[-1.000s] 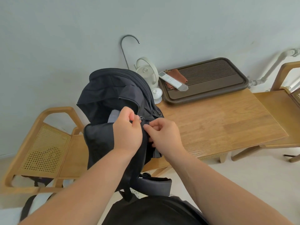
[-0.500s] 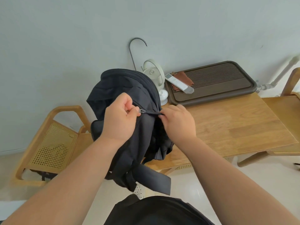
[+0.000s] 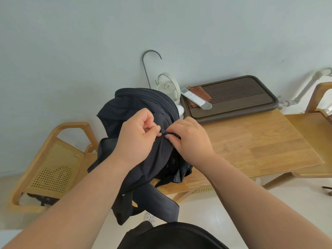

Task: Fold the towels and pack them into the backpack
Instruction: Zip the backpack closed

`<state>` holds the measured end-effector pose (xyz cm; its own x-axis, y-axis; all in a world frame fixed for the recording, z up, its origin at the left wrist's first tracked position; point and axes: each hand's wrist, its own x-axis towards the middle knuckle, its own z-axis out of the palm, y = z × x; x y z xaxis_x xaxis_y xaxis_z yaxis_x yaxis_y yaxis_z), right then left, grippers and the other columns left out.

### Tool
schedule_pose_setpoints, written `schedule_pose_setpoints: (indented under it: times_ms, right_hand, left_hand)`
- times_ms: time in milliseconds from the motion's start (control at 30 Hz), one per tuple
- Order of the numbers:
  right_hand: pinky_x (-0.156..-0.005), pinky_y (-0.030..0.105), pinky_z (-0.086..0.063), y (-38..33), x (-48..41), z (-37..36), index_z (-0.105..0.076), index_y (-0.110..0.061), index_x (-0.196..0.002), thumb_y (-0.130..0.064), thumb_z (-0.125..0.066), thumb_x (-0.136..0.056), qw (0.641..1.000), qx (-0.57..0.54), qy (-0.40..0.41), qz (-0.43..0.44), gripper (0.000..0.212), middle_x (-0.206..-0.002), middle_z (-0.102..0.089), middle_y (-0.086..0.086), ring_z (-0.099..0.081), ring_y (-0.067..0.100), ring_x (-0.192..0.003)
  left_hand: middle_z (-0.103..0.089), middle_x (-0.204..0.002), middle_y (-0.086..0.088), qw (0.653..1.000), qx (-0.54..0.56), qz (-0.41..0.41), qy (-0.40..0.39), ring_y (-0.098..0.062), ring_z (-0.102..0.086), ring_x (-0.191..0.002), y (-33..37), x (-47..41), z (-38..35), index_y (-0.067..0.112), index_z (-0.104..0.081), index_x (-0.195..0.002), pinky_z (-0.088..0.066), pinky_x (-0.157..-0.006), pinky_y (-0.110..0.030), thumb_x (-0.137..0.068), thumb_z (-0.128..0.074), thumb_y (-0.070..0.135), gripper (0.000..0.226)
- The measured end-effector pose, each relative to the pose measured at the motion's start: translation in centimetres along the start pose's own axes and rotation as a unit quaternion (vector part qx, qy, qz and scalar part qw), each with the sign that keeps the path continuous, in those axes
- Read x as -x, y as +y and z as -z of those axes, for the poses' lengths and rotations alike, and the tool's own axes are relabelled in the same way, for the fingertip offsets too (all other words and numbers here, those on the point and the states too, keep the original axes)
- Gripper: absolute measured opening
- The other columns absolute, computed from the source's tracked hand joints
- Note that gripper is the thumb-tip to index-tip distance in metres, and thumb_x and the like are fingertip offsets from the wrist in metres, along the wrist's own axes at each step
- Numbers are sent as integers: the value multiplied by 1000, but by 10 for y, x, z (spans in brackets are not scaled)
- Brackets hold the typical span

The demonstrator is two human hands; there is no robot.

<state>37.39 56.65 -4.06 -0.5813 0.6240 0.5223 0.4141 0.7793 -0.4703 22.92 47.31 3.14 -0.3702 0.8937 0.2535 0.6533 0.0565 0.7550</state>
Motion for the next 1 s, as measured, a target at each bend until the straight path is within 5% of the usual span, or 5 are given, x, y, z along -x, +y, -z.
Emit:
schedule_pose_setpoints:
  times_ms: [300, 467, 633, 800, 1000]
  right_hand:
    - [-62, 43, -47, 31, -4, 20, -61, -17, -82, -29, -55, -94, 991, 125, 9, -41, 18, -78, -60, -2, -51, 26, -76]
    - [-80, 35, -49, 22, -26, 41, -72, -23, -96, -27, -63, -92, 990, 68, -26, -121, 11, -96, -68, -8, -54, 21, -100]
    - [-91, 30, -44, -29, -41, 38, -72, -24, -120, -43, -68, -87, 998, -27, -49, 23, 38, -113, -66, -9, -53, 18, -103]
    - [-68, 42, -48, -28, -42, 14, -74, -18, -93, -31, -65, -90, 998, 30, 24, 58, 16, -89, -68, -5, -51, 22, -79]
    - [-69, 43, -49, -17, -42, 14, -70, -17, -89, -27, -60, -97, 994, 78, 51, 63, 16, -86, -65, -3, -53, 23, -78]
  left_hand:
    - [-65, -67, 0, 998, 5, 6, 58, -6, -74, -80, -1, -8, 18, 33, -36, -65, -59, -74, -49, -93, -64, 4, 49]
    - [-72, -72, -2, 995, 18, 49, 86, -3, -68, -64, 4, -18, 23, 24, -38, -69, -54, -64, -32, -92, -63, 3, 40]
    - [-68, -71, -11, 996, 29, 37, 70, -7, -70, -65, 18, -19, 26, 14, -38, -73, -56, -63, -27, -92, -63, -1, 34]
    - [-65, -65, -6, 999, -27, 15, 43, -10, -71, -65, 14, -18, 29, 24, -39, -71, -58, -71, -46, -89, -64, 5, 37]
    - [-69, -65, -3, 995, -4, 64, 82, -9, -72, -66, 13, -31, 42, 19, -39, -68, -57, -69, -36, -90, -62, -2, 39]
